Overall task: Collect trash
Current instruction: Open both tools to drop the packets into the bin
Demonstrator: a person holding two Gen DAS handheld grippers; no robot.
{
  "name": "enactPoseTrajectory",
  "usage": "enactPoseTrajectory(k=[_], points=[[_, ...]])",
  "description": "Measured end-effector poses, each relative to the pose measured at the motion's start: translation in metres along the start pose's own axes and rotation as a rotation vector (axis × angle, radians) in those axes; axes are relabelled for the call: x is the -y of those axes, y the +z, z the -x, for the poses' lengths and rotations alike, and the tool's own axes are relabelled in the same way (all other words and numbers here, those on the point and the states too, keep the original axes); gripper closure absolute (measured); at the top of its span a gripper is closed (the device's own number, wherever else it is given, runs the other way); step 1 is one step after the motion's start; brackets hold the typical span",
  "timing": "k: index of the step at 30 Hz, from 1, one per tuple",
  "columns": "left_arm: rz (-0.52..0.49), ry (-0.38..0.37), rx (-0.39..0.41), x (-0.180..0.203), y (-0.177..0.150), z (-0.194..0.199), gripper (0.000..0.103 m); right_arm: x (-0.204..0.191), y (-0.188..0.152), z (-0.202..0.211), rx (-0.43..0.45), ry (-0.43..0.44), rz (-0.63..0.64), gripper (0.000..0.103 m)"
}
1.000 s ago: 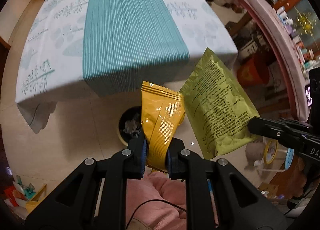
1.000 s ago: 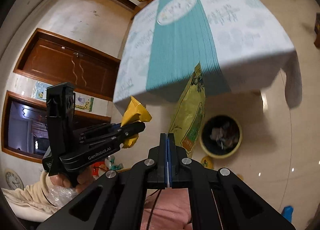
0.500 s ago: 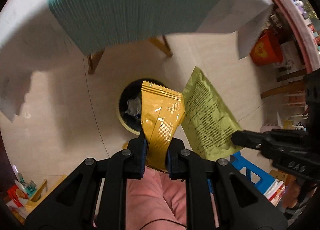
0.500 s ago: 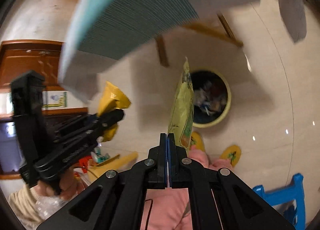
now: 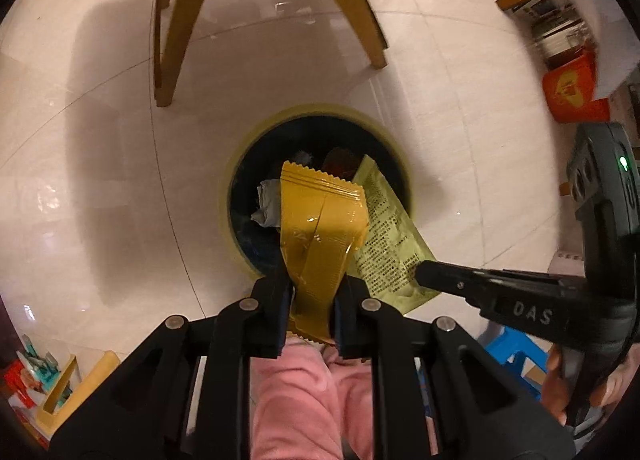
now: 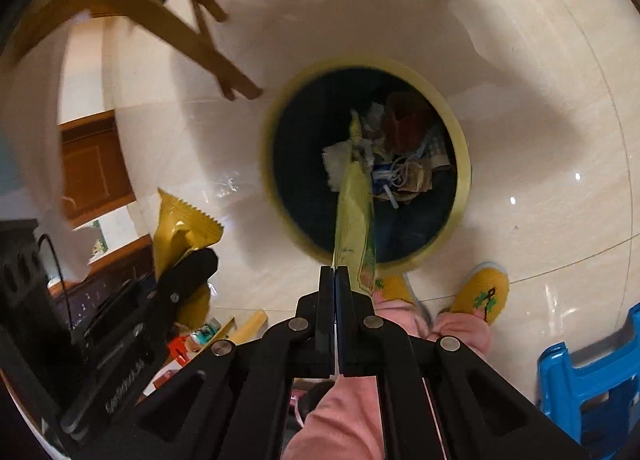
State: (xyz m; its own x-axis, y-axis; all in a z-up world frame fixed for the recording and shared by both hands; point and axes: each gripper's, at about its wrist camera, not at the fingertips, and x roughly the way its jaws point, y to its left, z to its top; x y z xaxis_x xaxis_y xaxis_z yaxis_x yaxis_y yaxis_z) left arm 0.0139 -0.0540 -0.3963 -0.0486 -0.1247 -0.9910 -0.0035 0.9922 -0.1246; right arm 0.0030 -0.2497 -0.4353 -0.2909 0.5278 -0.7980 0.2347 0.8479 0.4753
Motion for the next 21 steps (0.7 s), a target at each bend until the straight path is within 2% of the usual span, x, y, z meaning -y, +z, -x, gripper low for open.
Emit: enactPoseTrajectory(k=[2,3,4,5,7,12,13,17,21], points=[[0.001,0.009,-0.008,-0.004,0.006,-0.018,0.09,0.008,0.01,-0.018,-0.02,-0.016,-0.007,0.102],[0.004,0.017,-0.017,-0.005,0.009,-0.028,0.085,0.01,0.016,-0.025,-0.032,-0.02,-0.007,0.101],[0.007,0.028,-0.025,-0.007,0.011,-0.036,0.078,0.014,0.019,-0.033,-0.045,-0.042,-0.005,0.094],[0.01,0.042,-0.035,-0.008,0.014,-0.044,0.073,0.014,0.022,-0.036,-0.047,-0.064,0.003,0.076],[0.017,0.057,-0.03,-0.01,0.017,-0.056,0.051,0.013,0.029,-0.04,-0.019,-0.112,0.055,0.053],[0.018,0.079,0.013,-0.013,0.025,-0.068,0.038,0.0,0.022,-0.034,0.1,-0.191,0.2,0.051],[0.02,0.086,0.022,-0.013,0.026,-0.067,0.037,0.001,0.03,-0.031,0.119,-0.202,0.22,0.051],[0.029,0.084,0.051,-0.023,0.026,-0.07,0.037,-0.006,0.024,-0.018,0.218,-0.261,0.317,0.051],[0.02,0.086,0.083,-0.024,0.026,-0.065,0.036,-0.014,0.018,-0.01,0.294,-0.284,0.362,0.051]])
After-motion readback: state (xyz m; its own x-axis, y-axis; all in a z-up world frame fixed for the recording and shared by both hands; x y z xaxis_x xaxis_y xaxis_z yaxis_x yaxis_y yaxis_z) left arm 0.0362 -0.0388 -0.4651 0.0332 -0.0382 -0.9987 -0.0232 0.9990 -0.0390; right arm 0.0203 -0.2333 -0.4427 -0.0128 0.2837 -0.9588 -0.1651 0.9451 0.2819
